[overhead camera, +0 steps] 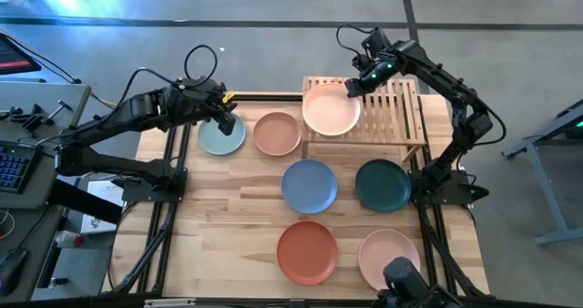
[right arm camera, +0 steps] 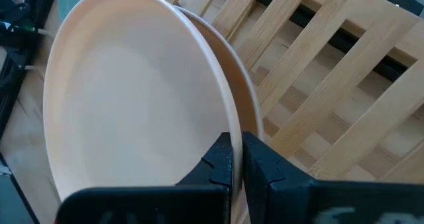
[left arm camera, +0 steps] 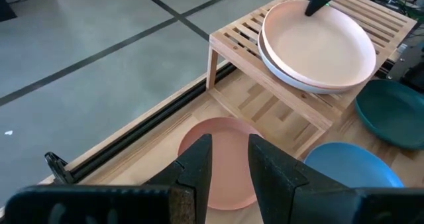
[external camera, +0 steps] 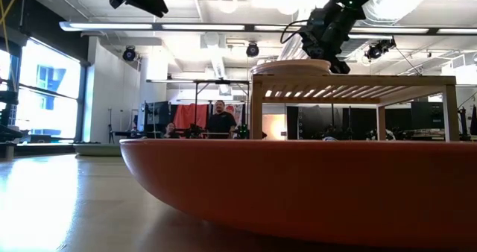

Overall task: Place and stack plates onto a shelf
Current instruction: Stack the light orange plate on top of the white plate, then stack the light blue plate on top of the light orange plate

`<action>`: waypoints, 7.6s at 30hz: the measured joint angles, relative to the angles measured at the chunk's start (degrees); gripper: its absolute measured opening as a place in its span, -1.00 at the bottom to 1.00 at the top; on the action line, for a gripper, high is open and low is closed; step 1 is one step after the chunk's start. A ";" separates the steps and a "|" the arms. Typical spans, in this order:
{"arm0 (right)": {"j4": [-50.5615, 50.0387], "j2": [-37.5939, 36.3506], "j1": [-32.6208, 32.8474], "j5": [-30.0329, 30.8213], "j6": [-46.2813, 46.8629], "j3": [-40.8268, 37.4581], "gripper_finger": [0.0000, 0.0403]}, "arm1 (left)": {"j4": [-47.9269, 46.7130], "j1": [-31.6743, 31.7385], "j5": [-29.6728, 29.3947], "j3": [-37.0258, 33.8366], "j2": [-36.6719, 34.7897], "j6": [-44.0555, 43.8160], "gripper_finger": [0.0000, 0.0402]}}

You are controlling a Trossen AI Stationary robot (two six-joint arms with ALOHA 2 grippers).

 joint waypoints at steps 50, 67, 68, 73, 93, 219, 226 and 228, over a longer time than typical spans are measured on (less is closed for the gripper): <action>-2.53 -4.48 4.81 4.47 3.21 0.00 -0.50 | -0.07 0.00 0.04 0.02 0.00 -1.49 -0.57; -5.23 -2.86 13.36 13.87 7.09 0.00 -0.50 | 0.00 0.00 0.08 0.04 2.67 -1.51 -0.57; -5.55 -2.53 13.46 13.93 7.08 0.00 -0.50 | 0.00 0.00 0.08 0.04 2.89 -1.49 -0.57; -5.70 -2.10 13.88 15.19 7.14 0.00 -0.50 | -0.02 0.00 0.08 0.04 3.43 -1.49 -0.57; -3.67 -2.31 14.37 15.79 9.05 0.00 -0.50 | -0.10 0.00 0.06 0.03 3.39 -0.90 -0.57; -1.36 -14.16 19.08 16.84 1.05 0.00 -0.50 | -13.17 6.27 9.23 -12.63 28.58 0.78 -1.00; -0.09 -14.16 19.06 22.20 4.04 0.00 -0.50 | -14.63 5.18 8.51 -10.72 21.37 4.36 -1.00; -0.07 -14.16 19.06 22.38 4.82 0.00 -0.50 | -14.93 4.96 8.45 -9.95 19.65 6.50 -1.00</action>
